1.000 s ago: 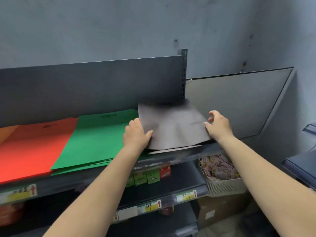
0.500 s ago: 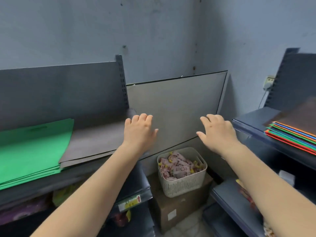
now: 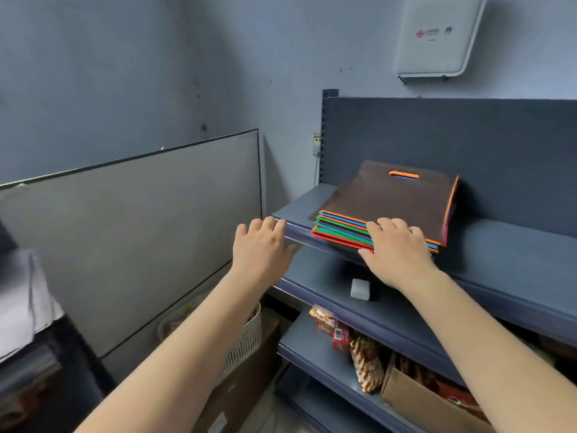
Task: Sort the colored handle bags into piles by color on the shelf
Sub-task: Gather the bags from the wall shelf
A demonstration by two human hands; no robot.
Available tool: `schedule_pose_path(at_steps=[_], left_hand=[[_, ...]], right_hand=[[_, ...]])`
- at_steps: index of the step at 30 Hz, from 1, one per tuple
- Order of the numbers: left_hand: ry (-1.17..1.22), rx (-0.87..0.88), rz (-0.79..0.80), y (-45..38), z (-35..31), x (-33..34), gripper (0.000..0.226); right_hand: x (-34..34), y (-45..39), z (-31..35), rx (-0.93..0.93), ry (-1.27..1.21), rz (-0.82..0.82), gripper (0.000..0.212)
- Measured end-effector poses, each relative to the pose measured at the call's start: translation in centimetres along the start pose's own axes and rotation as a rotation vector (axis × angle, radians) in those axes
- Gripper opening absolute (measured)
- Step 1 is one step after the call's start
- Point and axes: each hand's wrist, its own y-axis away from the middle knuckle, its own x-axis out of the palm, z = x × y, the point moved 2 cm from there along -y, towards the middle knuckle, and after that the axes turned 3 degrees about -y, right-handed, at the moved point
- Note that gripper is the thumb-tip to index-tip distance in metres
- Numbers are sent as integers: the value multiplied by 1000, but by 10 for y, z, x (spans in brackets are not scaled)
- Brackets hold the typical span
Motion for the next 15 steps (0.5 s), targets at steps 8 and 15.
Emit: schedule_pose_path(at_steps=[8,15], left_hand=[[107,191,59,-84,-69,43,42],[225,311,151,-153,-107,90,46]], right_hand=[[28,-18,-78,227,-25,83,48],[54,-50,-121,488,-164,143,49]])
